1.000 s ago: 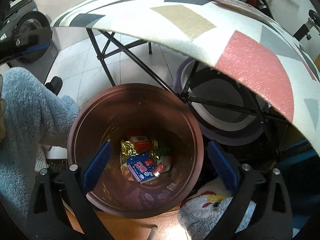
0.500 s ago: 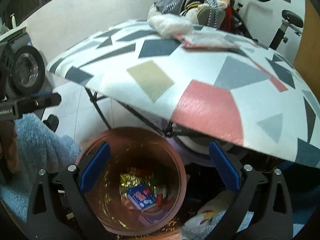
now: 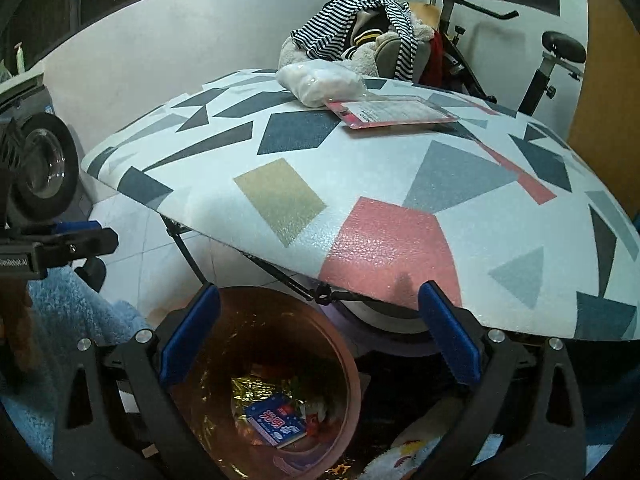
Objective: Collect trash
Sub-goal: 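Raise both tools from the bin back toward the table, then grasp the red blister card with the right gripper while the left gripper grasps the white tissue bag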
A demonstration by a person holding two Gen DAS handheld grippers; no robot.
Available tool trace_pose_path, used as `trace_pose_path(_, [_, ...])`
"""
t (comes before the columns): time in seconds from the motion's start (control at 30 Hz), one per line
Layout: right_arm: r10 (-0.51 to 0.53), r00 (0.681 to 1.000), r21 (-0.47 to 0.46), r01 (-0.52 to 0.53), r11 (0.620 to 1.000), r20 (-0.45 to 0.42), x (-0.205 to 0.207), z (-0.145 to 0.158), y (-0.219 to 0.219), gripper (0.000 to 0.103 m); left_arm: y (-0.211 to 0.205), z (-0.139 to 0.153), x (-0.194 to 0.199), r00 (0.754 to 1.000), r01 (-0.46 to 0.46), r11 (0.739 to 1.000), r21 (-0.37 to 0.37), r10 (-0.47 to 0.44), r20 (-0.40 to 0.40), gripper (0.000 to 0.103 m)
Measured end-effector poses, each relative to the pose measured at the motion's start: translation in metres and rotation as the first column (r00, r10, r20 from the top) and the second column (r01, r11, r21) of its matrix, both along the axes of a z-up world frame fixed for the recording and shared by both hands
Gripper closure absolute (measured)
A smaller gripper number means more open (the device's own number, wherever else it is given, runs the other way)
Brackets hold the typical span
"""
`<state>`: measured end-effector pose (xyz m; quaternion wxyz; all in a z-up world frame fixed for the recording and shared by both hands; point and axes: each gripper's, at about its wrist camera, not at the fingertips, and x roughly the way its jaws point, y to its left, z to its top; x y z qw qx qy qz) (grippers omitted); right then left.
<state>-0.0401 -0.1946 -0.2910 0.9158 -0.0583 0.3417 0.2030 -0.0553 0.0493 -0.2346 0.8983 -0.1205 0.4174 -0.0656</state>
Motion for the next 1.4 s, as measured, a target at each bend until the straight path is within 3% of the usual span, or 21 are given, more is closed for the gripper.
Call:
trace_pose_path(0.1, [-0.012, 1.000, 0.002, 0.012, 1.000, -0.006, 0.001, 0.003, 0.000, 0.006, 0.001, 0.000, 0.000, 1.000, -0.003, 1.000, 0.002, 0.003, 0.000, 0.019])
trace_pose_path(0.23, [-0.055, 0.997, -0.087, 0.059, 0.994, 0.046, -0.004, 0.009, 0.006, 0.006, 0.005, 0.003, 0.004, 1.000, -0.014, 1.000, -0.023, 0.014, 0.004, 0.019])
trace_pose_path(0.3, [-0.057, 0.997, -0.087, 0.062, 0.994, 0.057, -0.005, 0.015, 0.005, 0.006, 0.006, 0.007, 0.008, 1.000, -0.015, 0.999, -0.036, 0.015, 0.011, 0.019])
trace_pose_path(0.4, [-0.060, 0.997, -0.077, 0.064, 0.995, 0.057, 0.011, 0.031, 0.000, 0.006, 0.011, 0.017, 0.018, 1.000, -0.004, 0.994, -0.106, 0.006, 0.022, 0.019])
trace_pose_path(0.53, [-0.104, 0.994, 0.015, 0.103, 0.995, 0.019, 0.045, 0.050, -0.017, 0.006, 0.010, 0.026, 0.031, 1.000, 0.010, 0.988, -0.152, -0.006, 0.023, 0.019])
trace_pose_path(0.67, [-0.128, 0.989, 0.131, 0.137, 0.982, -0.074, 0.091, 0.061, -0.029, 0.007, 0.009, 0.036, 0.049, 0.999, 0.033, 0.991, -0.133, -0.027, 0.046, 0.019])
trace_pose_path(0.77, [-0.118, 0.982, 0.207, 0.147, 0.967, -0.147, 0.126, 0.061, -0.031, 0.019, 0.015, 0.045, 0.066, 0.998, 0.011, 0.993, -0.117, -0.004, 0.062, 0.019])
trace_pose_path(0.9, [-0.147, 0.961, 0.293, 0.213, 0.932, -0.233, 0.166, 0.053, -0.031, 0.031, 0.032, 0.054, 0.090, 0.996, -0.028, 0.986, -0.165, 0.041, 0.080, 0.019])
trace_pose_path(0.97, [-0.186, 0.944, 0.309, 0.269, 0.912, -0.274, 0.186, 0.046, -0.029, 0.042, 0.041, 0.057, 0.100, 0.995, -0.048, 0.980, -0.194, 0.064, 0.076, 0.019])
trace_pose_path(1.17, [-0.308, 0.880, 0.373, 0.439, 0.817, -0.362, 0.221, 0.026, -0.033, 0.055, 0.056, 0.057, 0.112, 0.994, -0.072, 0.972, -0.225, 0.088, 0.062, 0.019])
trace_pose_path(1.3, [-0.340, 0.867, 0.384, 0.472, 0.794, -0.363, 0.232, 0.020, -0.031, 0.059, 0.061, 0.045, 0.118, 0.995, -0.086, 0.963, -0.254, 0.096, 0.027, 0.020])
trace_pose_path(1.37, [-0.357, 0.852, 0.388, 0.500, 0.775, -0.384, 0.235, 0.016, -0.035, 0.081, 0.060, 0.039, 0.120, 0.996, -0.086, 0.958, -0.273, 0.092, 0.008, 0.023])
trace_pose_path(1.4, [-0.348, 0.845, 0.428, 0.512, 0.745, -0.406, 0.234, 0.013, -0.041, 0.081, 0.059, 0.038, 0.122, 0.996, -0.086, 0.955, -0.285, 0.090, 0.001, 0.024])
